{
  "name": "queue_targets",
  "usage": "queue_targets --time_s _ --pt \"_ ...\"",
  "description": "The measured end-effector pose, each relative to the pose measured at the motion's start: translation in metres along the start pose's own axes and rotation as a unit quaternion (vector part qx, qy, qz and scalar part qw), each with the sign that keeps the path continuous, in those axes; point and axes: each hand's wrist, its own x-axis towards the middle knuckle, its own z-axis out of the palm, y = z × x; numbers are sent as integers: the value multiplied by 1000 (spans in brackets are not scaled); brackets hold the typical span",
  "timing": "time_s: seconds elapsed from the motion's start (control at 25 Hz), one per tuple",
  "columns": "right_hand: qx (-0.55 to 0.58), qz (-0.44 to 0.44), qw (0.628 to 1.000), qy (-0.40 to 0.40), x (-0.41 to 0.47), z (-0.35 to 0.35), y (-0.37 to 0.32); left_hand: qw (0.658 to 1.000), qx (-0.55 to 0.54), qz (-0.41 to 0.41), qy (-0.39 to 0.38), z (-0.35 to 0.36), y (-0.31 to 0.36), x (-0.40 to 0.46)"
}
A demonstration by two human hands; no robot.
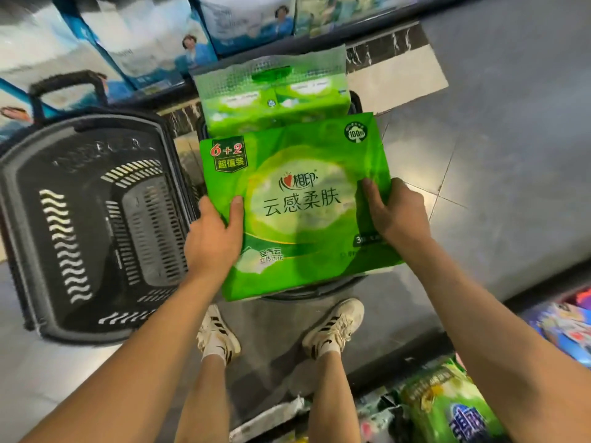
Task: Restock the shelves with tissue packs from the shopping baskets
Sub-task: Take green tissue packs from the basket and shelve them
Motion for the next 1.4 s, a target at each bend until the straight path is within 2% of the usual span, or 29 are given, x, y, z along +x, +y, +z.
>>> queue_targets --time_s 0.24,0.48,0.8,0.92,1.12,1.24,1.4 --pt "76 -58 992 76 -67 -115 -49 997 -27 52 46 -122 55 -47" --pt "129 -124 976 125 -174 -232 -123 985 -59 108 117 -278 89 -135" --pt "145 -197 960 137 -285 -286 -159 965 -95 145 194 -379 54 -237" --pt "162 -234 949 136 -295 -292 -177 964 -103 109 219 -392 41 -256" --pt "183 -338 921 54 -301 -281 -223 941 -132 44 307 -409 2 -294" --pt "168 -403 899 -19 -305 -258 -244 927 -122 -47 350 -407 -29 -338" --pt "138 -475 854 -159 -338 -219 -283 879 -120 -179 425 -395 -73 -413"
